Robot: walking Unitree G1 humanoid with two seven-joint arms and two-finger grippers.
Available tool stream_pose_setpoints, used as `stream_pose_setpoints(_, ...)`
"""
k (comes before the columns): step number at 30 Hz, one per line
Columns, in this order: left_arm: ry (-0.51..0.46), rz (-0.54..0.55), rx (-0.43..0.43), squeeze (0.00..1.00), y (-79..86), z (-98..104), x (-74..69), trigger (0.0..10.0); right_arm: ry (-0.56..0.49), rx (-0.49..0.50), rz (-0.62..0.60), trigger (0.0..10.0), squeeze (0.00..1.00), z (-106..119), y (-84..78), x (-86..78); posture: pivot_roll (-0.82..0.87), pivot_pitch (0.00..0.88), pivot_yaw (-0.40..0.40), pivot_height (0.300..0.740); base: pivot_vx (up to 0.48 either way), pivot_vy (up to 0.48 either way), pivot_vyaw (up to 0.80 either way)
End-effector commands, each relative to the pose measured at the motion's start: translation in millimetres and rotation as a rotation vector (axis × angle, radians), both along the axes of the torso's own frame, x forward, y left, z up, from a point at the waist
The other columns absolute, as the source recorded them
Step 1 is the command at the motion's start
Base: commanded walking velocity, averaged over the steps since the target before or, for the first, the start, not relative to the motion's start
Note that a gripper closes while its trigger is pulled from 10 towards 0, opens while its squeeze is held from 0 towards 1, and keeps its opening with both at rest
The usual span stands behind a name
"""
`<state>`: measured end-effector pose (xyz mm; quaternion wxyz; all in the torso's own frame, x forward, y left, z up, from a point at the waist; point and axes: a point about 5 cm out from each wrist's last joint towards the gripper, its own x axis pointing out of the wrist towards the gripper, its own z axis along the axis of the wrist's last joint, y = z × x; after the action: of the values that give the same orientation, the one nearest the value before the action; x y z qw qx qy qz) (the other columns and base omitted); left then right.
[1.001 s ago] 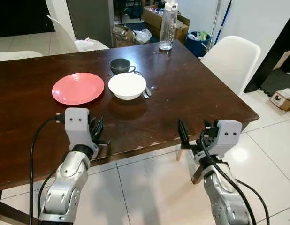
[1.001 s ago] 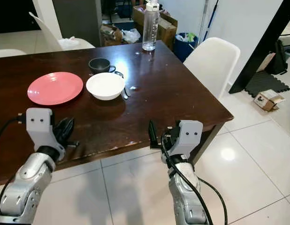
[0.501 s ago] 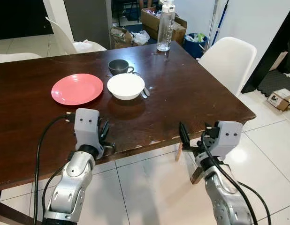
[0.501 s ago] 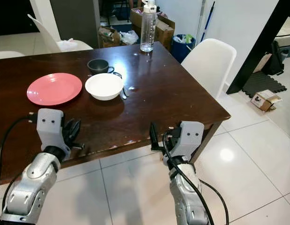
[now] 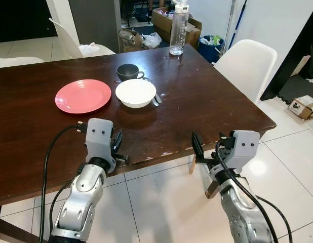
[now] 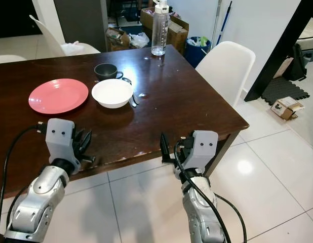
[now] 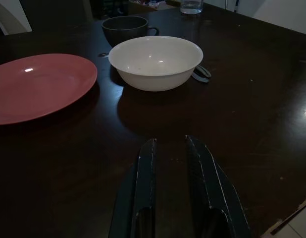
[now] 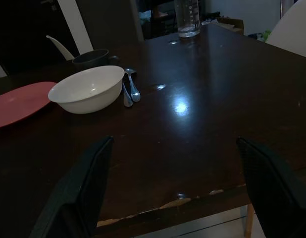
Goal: Setting the table
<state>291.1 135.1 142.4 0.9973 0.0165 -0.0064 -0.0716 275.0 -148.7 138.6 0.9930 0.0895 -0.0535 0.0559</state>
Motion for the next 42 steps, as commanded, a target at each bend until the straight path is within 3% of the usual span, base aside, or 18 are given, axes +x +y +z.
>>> stream_pose_setpoints(1, 0.019, -0.002, 0.005, 0.0, -0.1, -6.6, -0.6, 10.0, 0.009, -0.003, 0.003, 10.0, 0.0, -0.7, 0.6, -1.9, -0.12, 0.0, 0.041, 0.74, 0.0, 0.0, 0.0)
stream_pose_setpoints(27, 0.02, -0.003, -0.002, 0.0, -1.2, -10.4, -1.4, 10.0, 0.022, -0.03, 0.009, 10.0, 0.0, -4.9, 0.6, -2.9, -0.13, 0.0, 0.039, 0.74, 0.0, 0.0, 0.0)
stream_pose_setpoints(42, 0.017, 0.01, -0.001, 0.0, -1.2, -11.4, -0.3, 10.0, 0.018, -0.075, 0.017, 10.0, 0.0, -5.4, 2.2, -3.1, -0.13, 0.0, 0.04, 0.74, 0.447, 0.0, 0.0)
